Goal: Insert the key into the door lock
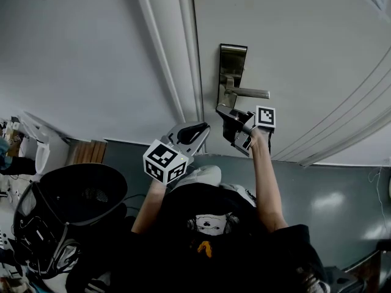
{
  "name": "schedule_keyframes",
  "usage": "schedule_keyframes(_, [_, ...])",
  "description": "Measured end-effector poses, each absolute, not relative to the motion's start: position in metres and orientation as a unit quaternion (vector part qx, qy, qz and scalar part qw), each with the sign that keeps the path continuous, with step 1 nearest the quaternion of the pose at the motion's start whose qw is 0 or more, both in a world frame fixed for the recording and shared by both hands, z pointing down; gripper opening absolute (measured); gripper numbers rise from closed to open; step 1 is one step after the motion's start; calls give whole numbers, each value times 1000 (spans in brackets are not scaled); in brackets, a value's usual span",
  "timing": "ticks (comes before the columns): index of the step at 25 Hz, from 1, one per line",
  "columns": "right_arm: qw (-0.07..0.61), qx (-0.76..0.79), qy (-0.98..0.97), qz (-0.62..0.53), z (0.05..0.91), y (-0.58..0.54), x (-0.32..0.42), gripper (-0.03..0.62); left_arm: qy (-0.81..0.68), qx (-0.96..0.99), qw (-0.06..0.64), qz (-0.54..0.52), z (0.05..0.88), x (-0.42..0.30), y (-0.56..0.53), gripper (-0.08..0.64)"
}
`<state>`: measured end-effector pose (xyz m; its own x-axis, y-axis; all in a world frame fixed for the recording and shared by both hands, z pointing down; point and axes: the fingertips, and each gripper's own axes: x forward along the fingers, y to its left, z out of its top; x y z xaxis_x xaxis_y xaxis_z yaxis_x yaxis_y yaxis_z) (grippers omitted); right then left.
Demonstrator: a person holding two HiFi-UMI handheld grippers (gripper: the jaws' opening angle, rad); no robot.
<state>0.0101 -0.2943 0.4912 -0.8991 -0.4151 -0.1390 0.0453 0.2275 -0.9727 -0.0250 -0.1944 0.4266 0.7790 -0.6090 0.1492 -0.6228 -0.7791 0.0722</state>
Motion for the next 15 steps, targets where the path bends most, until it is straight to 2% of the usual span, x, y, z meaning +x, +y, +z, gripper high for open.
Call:
schedule_keyframes(11, [228,-105,729,-637,493,-296,25,20,-331,940,64,55,424,-30,-201,37])
schedule_keyframes(15, [214,-84,729,-644,489,-292,21,20,-334,939,66,54,424,-33,-200,37])
